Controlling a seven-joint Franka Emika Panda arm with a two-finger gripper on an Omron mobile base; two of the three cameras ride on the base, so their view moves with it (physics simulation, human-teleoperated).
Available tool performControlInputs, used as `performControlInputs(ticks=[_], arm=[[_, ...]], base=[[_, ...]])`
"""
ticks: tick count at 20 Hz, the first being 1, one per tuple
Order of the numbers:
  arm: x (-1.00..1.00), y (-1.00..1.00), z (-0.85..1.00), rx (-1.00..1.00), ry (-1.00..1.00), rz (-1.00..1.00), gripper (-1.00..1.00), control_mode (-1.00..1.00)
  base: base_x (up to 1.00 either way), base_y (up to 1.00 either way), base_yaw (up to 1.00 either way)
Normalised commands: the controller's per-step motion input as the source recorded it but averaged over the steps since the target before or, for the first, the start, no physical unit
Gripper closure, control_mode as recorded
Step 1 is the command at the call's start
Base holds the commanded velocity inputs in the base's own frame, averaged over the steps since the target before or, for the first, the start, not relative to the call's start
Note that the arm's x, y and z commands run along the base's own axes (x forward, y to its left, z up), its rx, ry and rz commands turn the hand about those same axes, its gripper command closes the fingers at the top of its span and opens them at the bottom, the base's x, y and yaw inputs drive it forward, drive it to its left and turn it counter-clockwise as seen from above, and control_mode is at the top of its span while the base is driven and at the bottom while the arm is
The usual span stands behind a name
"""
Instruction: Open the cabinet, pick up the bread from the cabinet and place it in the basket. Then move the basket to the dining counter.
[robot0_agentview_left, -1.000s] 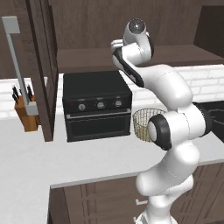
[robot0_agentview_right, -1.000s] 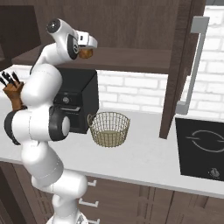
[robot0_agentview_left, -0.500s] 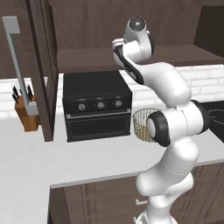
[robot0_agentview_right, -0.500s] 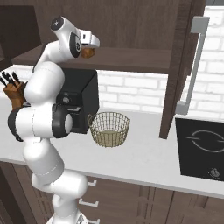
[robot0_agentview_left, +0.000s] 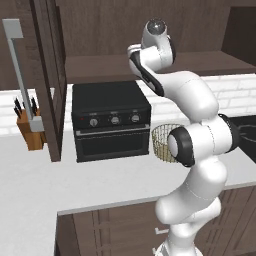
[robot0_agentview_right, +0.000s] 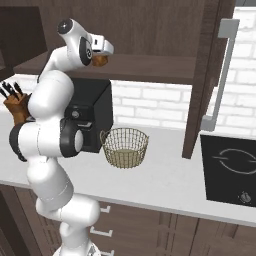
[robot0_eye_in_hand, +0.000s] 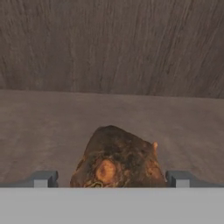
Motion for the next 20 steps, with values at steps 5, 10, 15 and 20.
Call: performControlInputs(ticks=[5, 10, 15, 20], arm=[[0.0, -0.05, -0.17, 0.0, 0.0, 0.01, 1.0, -1.0], [0.0, -0.13, -0.06, 0.01, 0.0, 0.0, 1.0, -1.0], [-0.77, 0.0, 0.01, 0.07, -0.07, 0.01, 1.0, -1.0], [-1.0, 0.0, 0.01, 0.08, -0.01, 0.0, 1.0, -1.0]], base=[[0.0, 0.0, 0.0], [0.0, 0.0, 0.0], [0.0, 0.0, 0.0], [0.0, 0.0, 0.0]])
